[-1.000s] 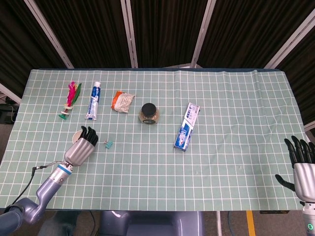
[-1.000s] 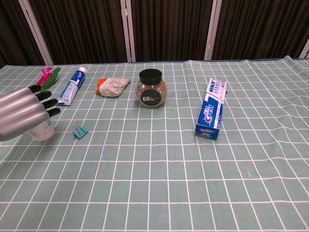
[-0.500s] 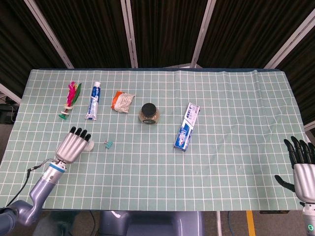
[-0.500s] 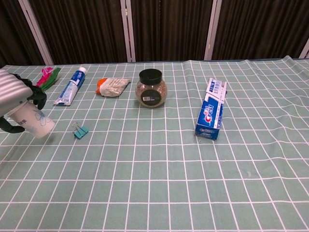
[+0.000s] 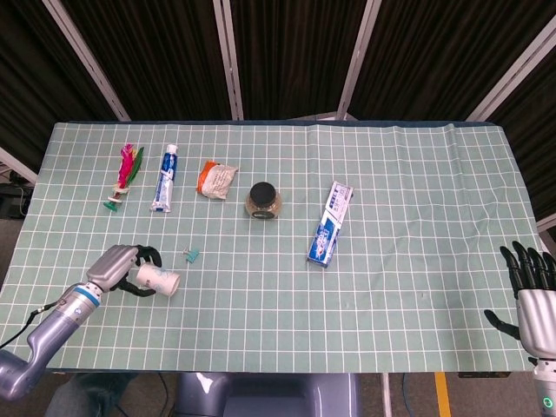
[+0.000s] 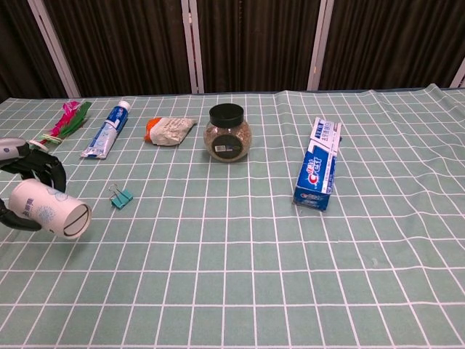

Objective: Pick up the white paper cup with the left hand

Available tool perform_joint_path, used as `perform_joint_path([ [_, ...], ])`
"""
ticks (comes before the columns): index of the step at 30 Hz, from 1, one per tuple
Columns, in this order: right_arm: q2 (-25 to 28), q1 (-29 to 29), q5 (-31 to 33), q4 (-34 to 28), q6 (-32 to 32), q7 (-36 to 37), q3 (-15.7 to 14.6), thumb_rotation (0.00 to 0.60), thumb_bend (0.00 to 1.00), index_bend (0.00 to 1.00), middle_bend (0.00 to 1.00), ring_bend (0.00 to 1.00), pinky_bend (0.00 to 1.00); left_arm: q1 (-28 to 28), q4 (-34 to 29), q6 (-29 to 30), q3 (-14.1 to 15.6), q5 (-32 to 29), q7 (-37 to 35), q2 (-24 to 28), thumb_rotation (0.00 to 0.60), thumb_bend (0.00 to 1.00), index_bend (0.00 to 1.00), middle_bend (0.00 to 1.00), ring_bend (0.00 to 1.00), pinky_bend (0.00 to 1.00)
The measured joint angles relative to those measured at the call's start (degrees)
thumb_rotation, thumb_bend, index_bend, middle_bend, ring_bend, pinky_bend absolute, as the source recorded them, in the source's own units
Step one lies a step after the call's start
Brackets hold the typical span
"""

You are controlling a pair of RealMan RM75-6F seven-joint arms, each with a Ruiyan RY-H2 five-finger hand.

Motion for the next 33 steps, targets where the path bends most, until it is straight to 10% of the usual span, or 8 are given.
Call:
perform_joint_path([
  [8,0.23,-0.08,0.3,0.14,0.09,0.51,0.1,0.6,0.0,0.0,0.0,0.0,0.0,-0.87,4.71,-0.28,1.59,0.58,1.69,-2.77,0.6,0.0,0.0,0.0,0.0,0.0],
  [16,0.27,-0.09,0.03,-0.02,0.11,0.5,-0.07,0.6,0.0,0.0,0.0,0.0,0.0,0.97,2.76,8.47,2.04,4.73,15.81,-2.68,0.6,0.0,0.0,0.0,0.0,0.0],
  [33,0.96,-0.13,0.8,0.37,-0.19,2.41,0.17,0.6,0.0,0.0,0.0,0.0,0.0,4.84,5.37,15.91,0.54,8.99,80.6,-16.2,0.6,0.0,0.09,0.0,0.0,0.04],
])
